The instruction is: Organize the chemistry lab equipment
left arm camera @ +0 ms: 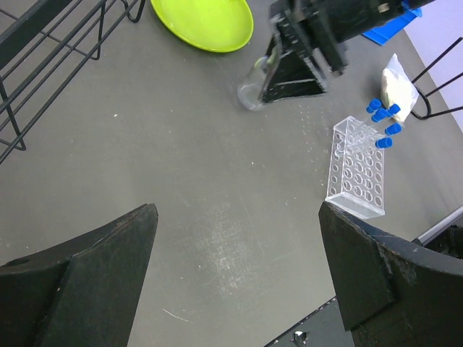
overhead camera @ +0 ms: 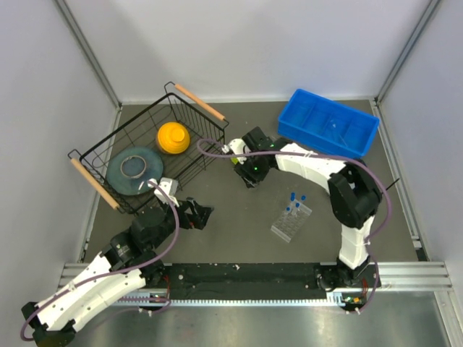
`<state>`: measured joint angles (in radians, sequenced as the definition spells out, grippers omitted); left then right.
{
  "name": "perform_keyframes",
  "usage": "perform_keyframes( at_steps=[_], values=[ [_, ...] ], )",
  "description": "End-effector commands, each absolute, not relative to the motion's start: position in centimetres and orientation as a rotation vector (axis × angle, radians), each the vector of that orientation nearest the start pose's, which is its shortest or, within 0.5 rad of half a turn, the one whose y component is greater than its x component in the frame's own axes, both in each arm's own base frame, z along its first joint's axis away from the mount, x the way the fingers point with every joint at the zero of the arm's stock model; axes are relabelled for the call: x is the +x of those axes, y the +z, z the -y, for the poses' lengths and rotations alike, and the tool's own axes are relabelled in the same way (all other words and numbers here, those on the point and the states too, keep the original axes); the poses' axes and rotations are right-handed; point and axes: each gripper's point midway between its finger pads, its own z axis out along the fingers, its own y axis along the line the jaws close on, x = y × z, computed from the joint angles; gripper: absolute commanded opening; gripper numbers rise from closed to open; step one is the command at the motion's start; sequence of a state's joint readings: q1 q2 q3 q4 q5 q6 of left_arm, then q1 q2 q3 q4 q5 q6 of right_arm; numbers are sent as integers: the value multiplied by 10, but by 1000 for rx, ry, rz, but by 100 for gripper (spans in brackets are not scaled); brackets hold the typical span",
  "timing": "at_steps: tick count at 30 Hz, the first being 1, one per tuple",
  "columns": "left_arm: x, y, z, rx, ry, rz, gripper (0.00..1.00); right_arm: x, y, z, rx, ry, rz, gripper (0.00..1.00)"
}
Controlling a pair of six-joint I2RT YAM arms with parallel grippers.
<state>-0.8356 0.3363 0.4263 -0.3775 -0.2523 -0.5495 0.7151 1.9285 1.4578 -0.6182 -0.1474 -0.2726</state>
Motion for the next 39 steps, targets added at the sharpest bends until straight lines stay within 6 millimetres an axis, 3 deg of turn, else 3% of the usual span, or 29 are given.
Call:
perform_keyframes(
  at_steps=[1, 5, 12, 16, 21, 22, 24, 25, 27, 30, 39],
  values=[
    [179, 194, 163, 77, -749, -1866, 99, 329, 142, -288, -1254, 344, -2154, 12],
    [181, 195, 167, 90, -755, -1861, 99, 348, 171, -254, -1136, 324, -2148, 12],
    [185, 196, 175, 126, -752, -1872, 99, 416, 228, -173, -857, 211, -2125, 13],
    [188, 198, 180, 144, -750, -1874, 99, 458, 242, -130, -730, 138, -2124, 13],
    [189, 196, 184, 152, -753, -1891, 99, 505, 249, -103, -634, 105, -2118, 14],
    [188, 196, 184, 150, -754, -1893, 99, 514, 238, -101, -624, 106, -2137, 14],
    [188, 194, 184, 150, -749, -1900, 99, 530, 241, -90, -590, 90, -2128, 14],
    [188, 194, 183, 148, -748, -1900, 99, 537, 229, -87, -580, 92, -2153, 14],
    [189, 192, 183, 148, -741, -1907, 99, 548, 232, -76, -548, 85, -2143, 14],
    [191, 192, 185, 148, -734, -1912, 99, 563, 218, -66, -520, 83, -2163, 15],
    [197, 189, 193, 180, -713, -1941, 99, 589, 167, -47, -446, 85, -2250, 17]
  ],
)
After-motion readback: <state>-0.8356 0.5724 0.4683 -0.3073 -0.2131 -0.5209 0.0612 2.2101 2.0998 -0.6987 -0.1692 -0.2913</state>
